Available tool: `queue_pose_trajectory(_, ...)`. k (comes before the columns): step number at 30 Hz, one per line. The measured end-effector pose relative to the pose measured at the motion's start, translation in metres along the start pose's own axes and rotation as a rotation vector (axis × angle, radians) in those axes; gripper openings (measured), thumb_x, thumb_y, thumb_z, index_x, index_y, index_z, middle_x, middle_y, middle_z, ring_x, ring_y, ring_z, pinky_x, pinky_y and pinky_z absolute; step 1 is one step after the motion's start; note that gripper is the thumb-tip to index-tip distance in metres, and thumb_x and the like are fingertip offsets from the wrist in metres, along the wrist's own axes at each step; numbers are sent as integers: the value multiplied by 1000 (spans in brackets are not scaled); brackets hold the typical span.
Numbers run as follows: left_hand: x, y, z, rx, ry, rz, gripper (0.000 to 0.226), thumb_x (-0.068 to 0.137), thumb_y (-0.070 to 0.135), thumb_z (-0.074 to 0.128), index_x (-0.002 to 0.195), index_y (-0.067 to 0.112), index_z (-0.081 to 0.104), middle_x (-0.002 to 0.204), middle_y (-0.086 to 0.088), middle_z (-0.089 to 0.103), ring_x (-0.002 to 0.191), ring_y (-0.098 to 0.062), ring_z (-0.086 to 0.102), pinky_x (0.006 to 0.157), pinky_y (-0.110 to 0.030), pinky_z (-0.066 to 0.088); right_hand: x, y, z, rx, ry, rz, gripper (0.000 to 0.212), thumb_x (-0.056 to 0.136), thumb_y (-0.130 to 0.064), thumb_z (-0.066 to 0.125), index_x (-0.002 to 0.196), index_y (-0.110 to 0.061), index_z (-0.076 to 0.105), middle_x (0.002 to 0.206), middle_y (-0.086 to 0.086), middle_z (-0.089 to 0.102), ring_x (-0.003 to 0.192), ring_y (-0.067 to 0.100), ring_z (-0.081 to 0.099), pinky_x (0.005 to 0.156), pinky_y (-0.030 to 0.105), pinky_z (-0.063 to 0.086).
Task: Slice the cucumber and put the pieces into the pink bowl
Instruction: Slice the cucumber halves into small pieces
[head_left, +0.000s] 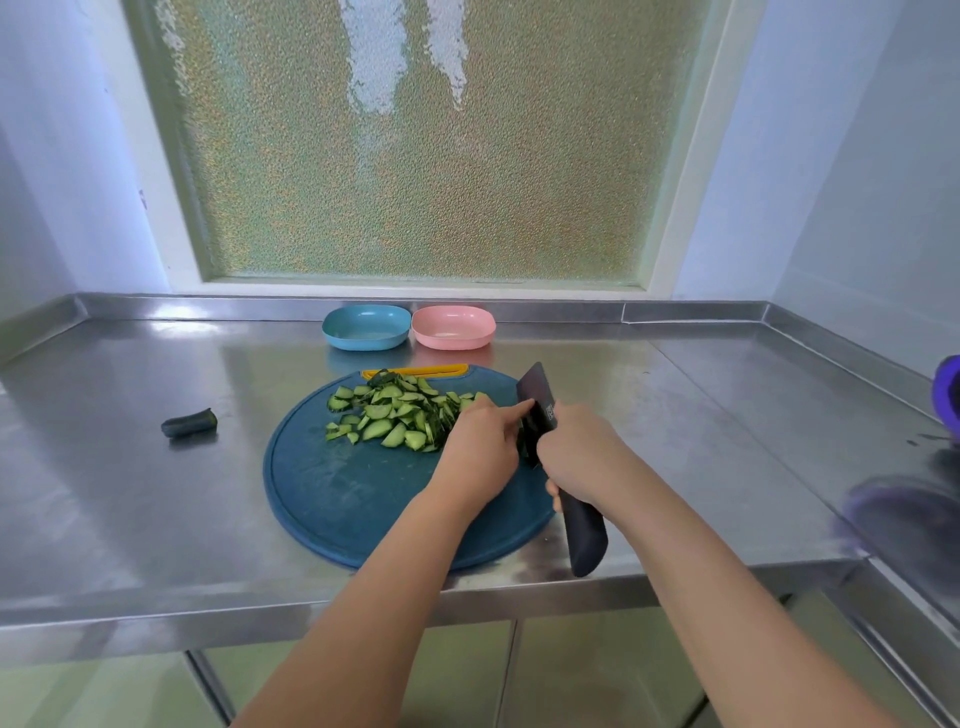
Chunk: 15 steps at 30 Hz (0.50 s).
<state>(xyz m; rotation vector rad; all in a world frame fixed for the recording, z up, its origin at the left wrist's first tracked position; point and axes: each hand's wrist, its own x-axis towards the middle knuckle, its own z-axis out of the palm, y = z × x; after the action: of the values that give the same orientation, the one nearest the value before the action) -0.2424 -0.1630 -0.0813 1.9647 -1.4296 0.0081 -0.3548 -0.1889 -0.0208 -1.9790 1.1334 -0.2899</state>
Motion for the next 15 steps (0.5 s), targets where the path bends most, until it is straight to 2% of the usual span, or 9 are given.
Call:
queue_pose_trajectory(2, 1, -1, 1, 0, 3, 0, 38, 95, 9, 42, 128, 21, 57, 85, -8, 40, 82, -23, 42, 63, -24, 21, 1, 1, 10, -71, 30, -17, 41, 90, 1, 35, 131, -5, 37, 87, 20, 58, 62, 28, 56, 58, 35, 51)
queue_pose_trajectory(4, 1, 1, 0, -2, 9, -3, 36, 95, 10, 43, 125, 20, 60, 84, -10, 41, 81, -23, 41, 62, -25, 21, 3, 5, 20, -136, 92, -45, 55, 91, -2, 38, 144, -9, 26, 116, 19, 55, 88, 31, 60, 74, 38, 53)
queue_pose_trajectory(5, 0, 2, 0, -12, 13, -3, 36, 94, 8, 43, 124, 20, 61, 83, -10, 42, 82, -24, 43, 62, -25, 22, 4, 8, 23, -137, 111, -51, 58, 91, -3, 38, 146, -11, 22, 119, 17, 54, 91, 30, 60, 75, 38, 54)
queue_pose_trajectory(9, -1, 2, -2, -69, 24, -17, 40, 92, 5, 44, 121, 23, 63, 83, -7, 42, 83, -22, 42, 65, -23, 24, 5, 17, 14, -81, 69, -36, 57, 90, -4, 35, 145, -16, 25, 100, 16, 57, 68, 27, 56, 59, 33, 51)
queue_pose_trajectory(11, -1, 0, -1, -51, 28, -27, 40, 93, 8, 43, 124, 25, 62, 85, -5, 42, 87, -23, 46, 68, -22, 28, 6, 17, 6, -62, 37, -37, 43, 88, -3, 35, 130, -9, 41, 86, 15, 56, 58, 25, 53, 59, 37, 52)
queue_pose_trajectory(13, -1, -1, -3, -55, 29, -38, 39, 94, 11, 43, 125, 27, 60, 87, -4, 44, 91, -23, 50, 72, -23, 33, 5, 14, 0, 19, 4, -30, 28, 87, 0, 34, 111, -6, 48, 70, 13, 52, 49, 23, 49, 55, 37, 50)
queue_pose_trajectory(15, -1, -2, -4, -81, 28, -42, 40, 94, 10, 44, 127, 27, 59, 86, -4, 48, 95, -23, 52, 76, -23, 35, 4, 11, -5, 77, -3, -28, 29, 87, 2, 33, 108, -7, 50, 63, 13, 49, 44, 23, 46, 49, 32, 46)
